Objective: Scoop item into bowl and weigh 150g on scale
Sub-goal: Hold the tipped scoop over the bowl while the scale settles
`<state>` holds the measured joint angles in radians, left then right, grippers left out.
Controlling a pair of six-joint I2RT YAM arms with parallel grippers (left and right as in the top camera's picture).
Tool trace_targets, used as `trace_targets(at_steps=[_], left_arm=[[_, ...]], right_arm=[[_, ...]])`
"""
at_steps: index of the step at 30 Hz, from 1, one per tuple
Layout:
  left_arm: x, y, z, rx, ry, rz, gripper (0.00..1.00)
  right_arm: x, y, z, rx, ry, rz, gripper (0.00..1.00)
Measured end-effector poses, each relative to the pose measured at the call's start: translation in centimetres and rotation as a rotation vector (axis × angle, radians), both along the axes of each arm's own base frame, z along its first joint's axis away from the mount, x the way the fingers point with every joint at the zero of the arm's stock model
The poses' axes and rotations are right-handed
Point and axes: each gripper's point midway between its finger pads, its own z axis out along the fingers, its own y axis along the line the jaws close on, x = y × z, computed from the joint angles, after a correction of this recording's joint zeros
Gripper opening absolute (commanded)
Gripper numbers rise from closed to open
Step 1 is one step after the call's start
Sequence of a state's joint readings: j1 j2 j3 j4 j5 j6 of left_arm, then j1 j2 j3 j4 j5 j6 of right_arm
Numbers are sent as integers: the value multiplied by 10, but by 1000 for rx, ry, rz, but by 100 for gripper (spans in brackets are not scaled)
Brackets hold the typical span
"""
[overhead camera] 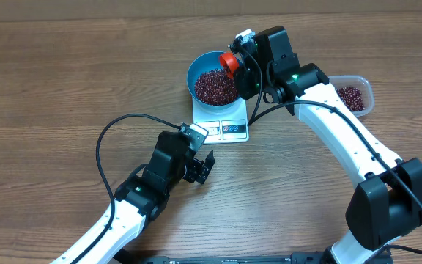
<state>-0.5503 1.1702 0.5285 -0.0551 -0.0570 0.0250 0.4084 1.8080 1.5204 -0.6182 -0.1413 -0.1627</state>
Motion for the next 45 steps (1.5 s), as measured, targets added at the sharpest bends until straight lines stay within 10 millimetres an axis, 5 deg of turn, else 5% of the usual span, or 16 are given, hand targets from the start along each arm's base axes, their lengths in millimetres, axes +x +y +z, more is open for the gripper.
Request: trace_targets(at_steps=[45], left_arm=[[0,0,0,0,0,0,100]], right_arm=[[0,0,0,-58,-44,81,4]])
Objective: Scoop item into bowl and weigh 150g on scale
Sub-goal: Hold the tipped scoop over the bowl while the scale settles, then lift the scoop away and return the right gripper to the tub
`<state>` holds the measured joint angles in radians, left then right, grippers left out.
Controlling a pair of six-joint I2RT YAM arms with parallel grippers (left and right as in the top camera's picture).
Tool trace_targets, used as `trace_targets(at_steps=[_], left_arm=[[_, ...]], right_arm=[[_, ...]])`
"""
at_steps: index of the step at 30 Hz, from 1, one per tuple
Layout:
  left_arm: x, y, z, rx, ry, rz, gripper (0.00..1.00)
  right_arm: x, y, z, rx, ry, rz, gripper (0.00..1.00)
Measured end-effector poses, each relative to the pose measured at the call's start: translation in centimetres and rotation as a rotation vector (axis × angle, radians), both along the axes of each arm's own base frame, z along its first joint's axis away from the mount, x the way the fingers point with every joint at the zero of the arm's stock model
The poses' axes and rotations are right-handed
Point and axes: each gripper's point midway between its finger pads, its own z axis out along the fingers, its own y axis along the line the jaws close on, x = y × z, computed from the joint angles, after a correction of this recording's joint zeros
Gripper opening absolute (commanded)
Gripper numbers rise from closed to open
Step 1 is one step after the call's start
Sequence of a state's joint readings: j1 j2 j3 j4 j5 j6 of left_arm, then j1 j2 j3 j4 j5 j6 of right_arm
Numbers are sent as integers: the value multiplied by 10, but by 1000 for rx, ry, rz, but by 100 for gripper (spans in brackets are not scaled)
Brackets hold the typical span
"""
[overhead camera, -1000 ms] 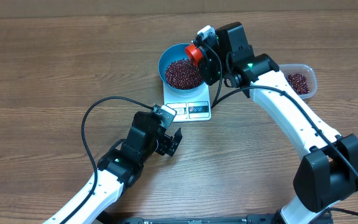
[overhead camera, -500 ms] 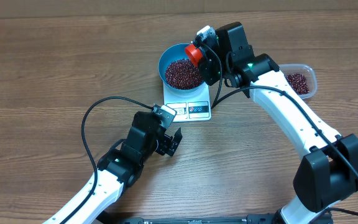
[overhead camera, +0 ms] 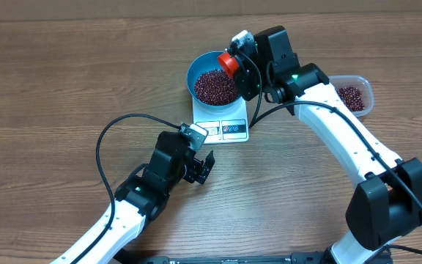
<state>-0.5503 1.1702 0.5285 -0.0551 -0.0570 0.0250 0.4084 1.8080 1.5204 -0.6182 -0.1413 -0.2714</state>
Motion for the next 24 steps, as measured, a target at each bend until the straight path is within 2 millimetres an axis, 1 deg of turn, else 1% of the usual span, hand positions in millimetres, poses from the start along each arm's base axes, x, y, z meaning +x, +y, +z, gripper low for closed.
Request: trace_targets(at_steps=[13,24], left_arm=[[0,0,0,0,0,0,100],[0,0,0,0,0,0,99]], right_arm=[[0,0,0,-77,-59,106,4],[0,0,0,-87,-69,121,4]])
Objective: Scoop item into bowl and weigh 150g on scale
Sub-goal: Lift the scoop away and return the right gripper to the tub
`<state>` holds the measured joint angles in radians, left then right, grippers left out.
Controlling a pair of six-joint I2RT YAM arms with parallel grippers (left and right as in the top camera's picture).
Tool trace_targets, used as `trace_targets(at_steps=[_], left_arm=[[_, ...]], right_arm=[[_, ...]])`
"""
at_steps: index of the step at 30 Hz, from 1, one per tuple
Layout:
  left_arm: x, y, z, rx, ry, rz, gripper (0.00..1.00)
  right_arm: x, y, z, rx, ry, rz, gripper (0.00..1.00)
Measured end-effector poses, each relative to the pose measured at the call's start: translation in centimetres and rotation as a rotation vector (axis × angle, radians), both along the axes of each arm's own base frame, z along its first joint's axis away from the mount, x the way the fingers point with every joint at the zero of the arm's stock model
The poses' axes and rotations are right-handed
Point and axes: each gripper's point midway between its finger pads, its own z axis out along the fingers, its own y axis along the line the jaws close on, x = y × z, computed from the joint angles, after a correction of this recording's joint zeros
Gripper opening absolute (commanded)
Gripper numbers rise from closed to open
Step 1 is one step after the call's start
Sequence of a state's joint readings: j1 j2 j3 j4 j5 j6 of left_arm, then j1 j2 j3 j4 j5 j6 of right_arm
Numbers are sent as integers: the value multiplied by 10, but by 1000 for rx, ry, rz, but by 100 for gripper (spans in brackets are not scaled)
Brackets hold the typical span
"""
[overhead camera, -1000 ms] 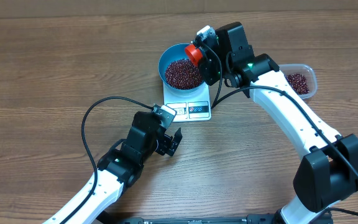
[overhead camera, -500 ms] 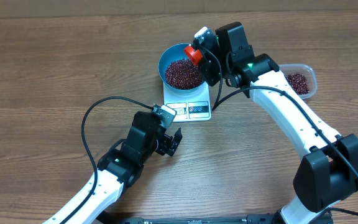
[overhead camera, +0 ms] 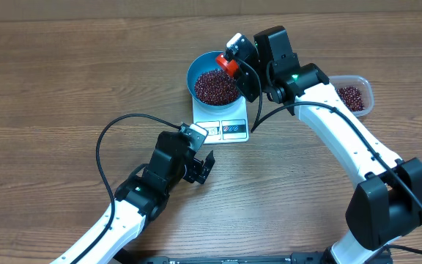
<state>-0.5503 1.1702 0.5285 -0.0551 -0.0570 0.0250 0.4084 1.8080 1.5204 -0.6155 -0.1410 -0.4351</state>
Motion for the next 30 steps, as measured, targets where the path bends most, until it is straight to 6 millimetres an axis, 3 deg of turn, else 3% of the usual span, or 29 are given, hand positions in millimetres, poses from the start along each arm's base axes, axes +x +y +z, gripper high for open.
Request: trace_targets(at_steps=[8,19,25,30], left_arm=[[0,0,0,0,0,0,100],[0,0,0,0,0,0,100],[0,0,0,0,0,0,100],[0,0,0,0,0,0,99]], right_arm=[[1,-8,10,72,32,-88,4],[-4,-54,95,309,-25,-155,4],[-8,-50,99,340,-13,-140,4],[-14,-33,98,327,-13,-110,4]])
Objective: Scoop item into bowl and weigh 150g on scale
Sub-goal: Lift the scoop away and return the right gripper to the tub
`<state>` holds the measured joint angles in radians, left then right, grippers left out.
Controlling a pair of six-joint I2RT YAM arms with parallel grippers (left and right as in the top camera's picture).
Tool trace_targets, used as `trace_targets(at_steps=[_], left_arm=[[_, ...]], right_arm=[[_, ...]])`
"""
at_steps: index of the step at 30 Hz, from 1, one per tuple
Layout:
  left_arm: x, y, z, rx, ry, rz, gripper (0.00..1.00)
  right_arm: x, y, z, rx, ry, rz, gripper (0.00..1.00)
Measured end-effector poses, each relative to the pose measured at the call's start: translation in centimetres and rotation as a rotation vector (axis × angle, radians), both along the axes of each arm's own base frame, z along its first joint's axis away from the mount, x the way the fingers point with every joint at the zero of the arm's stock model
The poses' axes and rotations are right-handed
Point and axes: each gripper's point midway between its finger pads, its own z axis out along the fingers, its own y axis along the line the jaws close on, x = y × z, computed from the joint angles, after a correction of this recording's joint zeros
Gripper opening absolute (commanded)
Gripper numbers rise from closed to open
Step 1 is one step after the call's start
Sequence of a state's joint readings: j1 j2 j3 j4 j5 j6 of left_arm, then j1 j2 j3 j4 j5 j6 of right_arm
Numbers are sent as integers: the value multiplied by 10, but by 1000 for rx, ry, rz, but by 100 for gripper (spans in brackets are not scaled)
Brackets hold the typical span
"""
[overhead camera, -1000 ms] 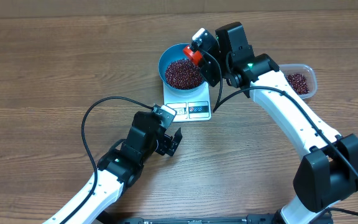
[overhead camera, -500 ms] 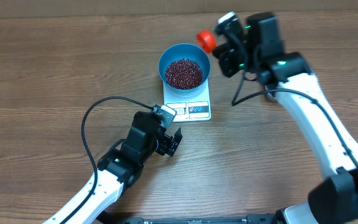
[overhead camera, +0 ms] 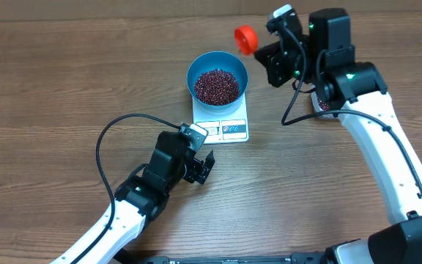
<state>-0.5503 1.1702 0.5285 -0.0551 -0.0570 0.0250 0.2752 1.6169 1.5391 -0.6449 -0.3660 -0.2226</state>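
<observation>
A blue bowl (overhead camera: 194,70) filled with dark red beans (overhead camera: 217,86) stands on a white scale (overhead camera: 223,129) at the table's middle. My right gripper (overhead camera: 264,50) is shut on a red scoop (overhead camera: 245,37), held in the air to the upper right of the bowl and clear of its rim. I cannot tell what is in the scoop. My left gripper (overhead camera: 206,167) rests open just below the scale, holding nothing.
A clear plastic container (overhead camera: 318,103) at the right is mostly hidden under my right arm. A black cable (overhead camera: 105,147) loops on the table left of the left arm. Bare wooden table lies to the left.
My right gripper has moved with the red scoop from over the bowl's right rim to the upper right, now clear of the bowl. The left arm has not moved.
The right gripper held the red scoop at the bowl's upper right rim over the beans at the first two moments. Then the scoop was tilted slightly higher at the rim. Now it is away from the bowl, toward the container side. The left arm stayed still throughout.
</observation>
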Motion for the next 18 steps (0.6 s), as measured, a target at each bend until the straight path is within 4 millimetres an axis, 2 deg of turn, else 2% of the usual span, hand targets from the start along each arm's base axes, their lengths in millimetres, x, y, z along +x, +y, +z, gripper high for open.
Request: trace_targets(at_steps=[4,9,13,18], left_arm=[[0,0,0,0,0,0,100],[0,0,0,0,0,0,100],[0,0,0,0,0,0,100],[0,0,0,0,0,0,100]], right_arm=[[-10,26,-3,-60,-26,33,4],[-16,39,-10,-196,-73,6,4],[-12,32,-11,-252,-99,-37,4],[-4,12,-14,-267,-77,-114,4]])
